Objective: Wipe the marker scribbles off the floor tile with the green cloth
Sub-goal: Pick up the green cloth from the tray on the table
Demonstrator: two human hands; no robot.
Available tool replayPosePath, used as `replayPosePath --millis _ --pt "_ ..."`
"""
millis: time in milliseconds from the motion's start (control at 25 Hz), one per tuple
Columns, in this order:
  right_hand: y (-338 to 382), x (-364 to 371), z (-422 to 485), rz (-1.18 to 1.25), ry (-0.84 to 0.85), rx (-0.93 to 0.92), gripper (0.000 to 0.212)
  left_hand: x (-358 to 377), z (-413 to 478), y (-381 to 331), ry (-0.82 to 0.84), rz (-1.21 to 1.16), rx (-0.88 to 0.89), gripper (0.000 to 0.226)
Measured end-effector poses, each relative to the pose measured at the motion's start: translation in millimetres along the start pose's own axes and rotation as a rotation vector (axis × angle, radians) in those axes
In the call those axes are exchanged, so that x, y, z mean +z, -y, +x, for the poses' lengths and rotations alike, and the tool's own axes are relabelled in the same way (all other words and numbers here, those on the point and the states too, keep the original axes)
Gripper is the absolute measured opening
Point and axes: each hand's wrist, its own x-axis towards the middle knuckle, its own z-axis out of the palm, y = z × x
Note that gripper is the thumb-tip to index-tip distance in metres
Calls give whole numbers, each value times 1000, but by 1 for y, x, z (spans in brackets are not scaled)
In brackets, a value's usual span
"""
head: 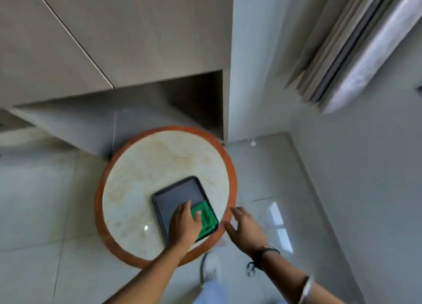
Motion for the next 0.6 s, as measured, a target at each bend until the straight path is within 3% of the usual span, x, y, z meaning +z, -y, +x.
replayPosePath --millis 160,400,520,600 --pt "3 105 60 69 182 144 51 59 47 76 -39 -197 -330 45" --pt "6 156 97 -163 -35 194 40 95 74 104 -24 -666 -589 30" --pt "5 151 106 -69 -17 291 38 88 75 99 63 -780 -700 19" --pt "1 142 109 167 40 384 39 75 72 90 65 -783 -665 22"
